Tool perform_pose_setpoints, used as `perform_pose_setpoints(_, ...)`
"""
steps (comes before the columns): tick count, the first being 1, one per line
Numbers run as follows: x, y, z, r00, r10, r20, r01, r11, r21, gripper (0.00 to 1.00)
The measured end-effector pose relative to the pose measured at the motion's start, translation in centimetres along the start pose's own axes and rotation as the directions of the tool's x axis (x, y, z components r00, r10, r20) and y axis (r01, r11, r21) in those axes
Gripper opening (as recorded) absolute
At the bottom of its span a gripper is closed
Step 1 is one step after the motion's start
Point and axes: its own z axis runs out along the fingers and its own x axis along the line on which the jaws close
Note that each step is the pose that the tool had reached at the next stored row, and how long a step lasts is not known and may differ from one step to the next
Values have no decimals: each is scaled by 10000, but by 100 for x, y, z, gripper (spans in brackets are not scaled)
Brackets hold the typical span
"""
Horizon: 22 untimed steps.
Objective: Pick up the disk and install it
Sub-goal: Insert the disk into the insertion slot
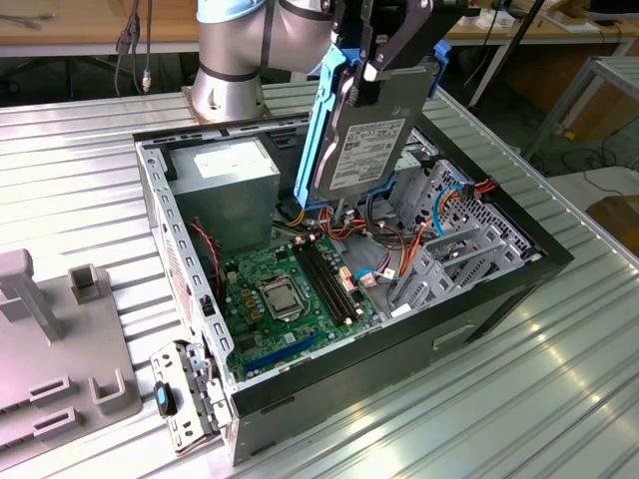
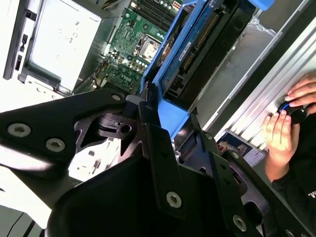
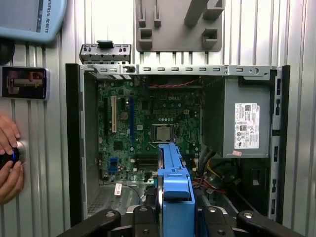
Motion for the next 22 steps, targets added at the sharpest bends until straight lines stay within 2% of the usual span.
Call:
perform_pose_setpoints(5, 2, -52, 7, 10000, 1, -1, -1, 10000, -1, 37)
perform_pose_setpoints(8, 4, -149, 19, 10000, 1, -1, -1, 10000, -1, 37)
perform_pose_setpoints(9, 4, -199, 23, 10000, 1, -2, -1, 10000, -1, 37)
perform_pose_setpoints(12, 5, -284, 39, 10000, 0, 0, 0, 10000, 9, 37)
perform_pose_setpoints(14, 12, -288, 44, 10000, -5, -6, 5, 10000, 68, 37)
perform_pose_setpoints(17, 70, -288, 53, 10000, -24, -2, 24, 9999, 165, 37)
perform_pose_setpoints(19, 146, -287, 59, 10000, -29, -1, 29, 9996, 297, 37)
perform_pose_setpoints(20, 159, -287, 58, 10000, -37, -4, 37, 9990, 450, 37)
perform_pose_setpoints(21, 160, -288, 59, 10000, -44, -4, 44, 9986, 523, 37)
perform_pose_setpoints(22, 160, -289, 59, 10000, -46, -3, 46, 9986, 532, 37)
